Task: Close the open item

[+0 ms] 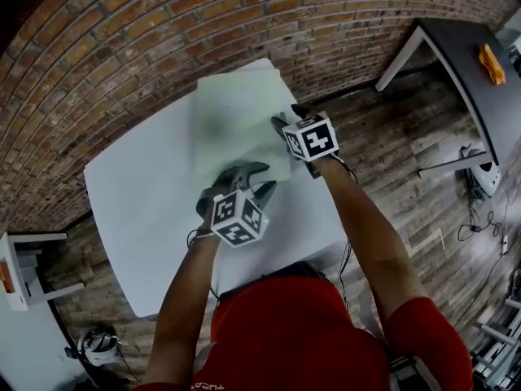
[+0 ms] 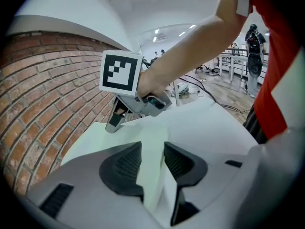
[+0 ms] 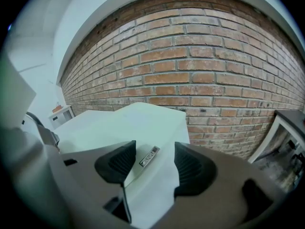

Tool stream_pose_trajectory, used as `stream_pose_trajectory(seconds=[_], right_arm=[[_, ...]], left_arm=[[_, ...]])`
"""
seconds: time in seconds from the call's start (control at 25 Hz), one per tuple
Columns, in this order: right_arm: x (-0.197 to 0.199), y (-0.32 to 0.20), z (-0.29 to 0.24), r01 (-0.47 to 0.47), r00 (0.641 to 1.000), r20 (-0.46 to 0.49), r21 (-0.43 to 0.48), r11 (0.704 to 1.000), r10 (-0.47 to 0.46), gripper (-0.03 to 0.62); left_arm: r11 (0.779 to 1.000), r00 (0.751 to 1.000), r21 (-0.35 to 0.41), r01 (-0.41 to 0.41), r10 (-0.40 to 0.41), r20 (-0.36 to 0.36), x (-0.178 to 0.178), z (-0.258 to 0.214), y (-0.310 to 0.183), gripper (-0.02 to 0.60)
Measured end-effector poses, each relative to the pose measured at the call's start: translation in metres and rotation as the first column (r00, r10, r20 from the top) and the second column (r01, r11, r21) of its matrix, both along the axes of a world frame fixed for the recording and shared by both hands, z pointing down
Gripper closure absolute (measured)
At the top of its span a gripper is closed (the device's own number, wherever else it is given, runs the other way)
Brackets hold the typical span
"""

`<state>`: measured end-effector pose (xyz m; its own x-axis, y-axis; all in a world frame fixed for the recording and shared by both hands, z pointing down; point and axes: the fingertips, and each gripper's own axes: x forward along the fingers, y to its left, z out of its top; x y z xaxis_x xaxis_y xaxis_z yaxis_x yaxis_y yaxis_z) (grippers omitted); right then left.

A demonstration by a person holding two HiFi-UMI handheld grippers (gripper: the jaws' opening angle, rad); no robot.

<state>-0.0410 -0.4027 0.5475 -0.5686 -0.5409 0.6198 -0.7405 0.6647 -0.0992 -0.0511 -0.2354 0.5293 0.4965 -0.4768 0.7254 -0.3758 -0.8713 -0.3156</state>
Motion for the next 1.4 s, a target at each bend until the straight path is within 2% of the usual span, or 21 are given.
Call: stream_pose_trajectory(seconds=[0.24,0.4,0.56,0.8,1.08,1.4], right_arm=[[0.001,0.0,-0.001,-0.004,1.0,0.001,0.015,1.0,0.004,0.362],[0.001,0.001,-0.002,-0.01,1.0,-0.001,0.04,0.999,0.01,0.362],[0.0,0.001,-0.004,-0.013,1.0,-0.009,0.065,0.998,0.013,0.362],[-0.003,0.003,-0.013,0.02,1.0,-0.018,0.117,0.993,-0.018,0.362],[-0.009,0.019,-0.053,0.04,0.995,0.082,0.186,0.982,-0.056,0.362],[-0.014,0.051,-0.119,0.048,0.968,0.221,0.297,0.954,-0.118,0.365]], left_arm=[[0.998,0.998,0.038,0.043,-0.041,-0.05,-0.003,-0.011,0.001,0.426],[0.988,0.98,0.078,0.136,-0.122,-0.159,-0.01,-0.03,-0.003,0.426],[0.972,0.938,0.069,0.223,-0.195,-0.286,-0.019,-0.048,-0.005,0.433],[0.946,0.876,0.07,0.317,-0.264,-0.403,-0.034,-0.066,-0.009,0.434],[0.909,0.783,0.069,0.41,-0.313,-0.537,-0.052,-0.099,-0.016,0.445],[0.871,0.692,0.075,0.485,-0.33,-0.641,-0.075,-0.136,-0.02,0.46]])
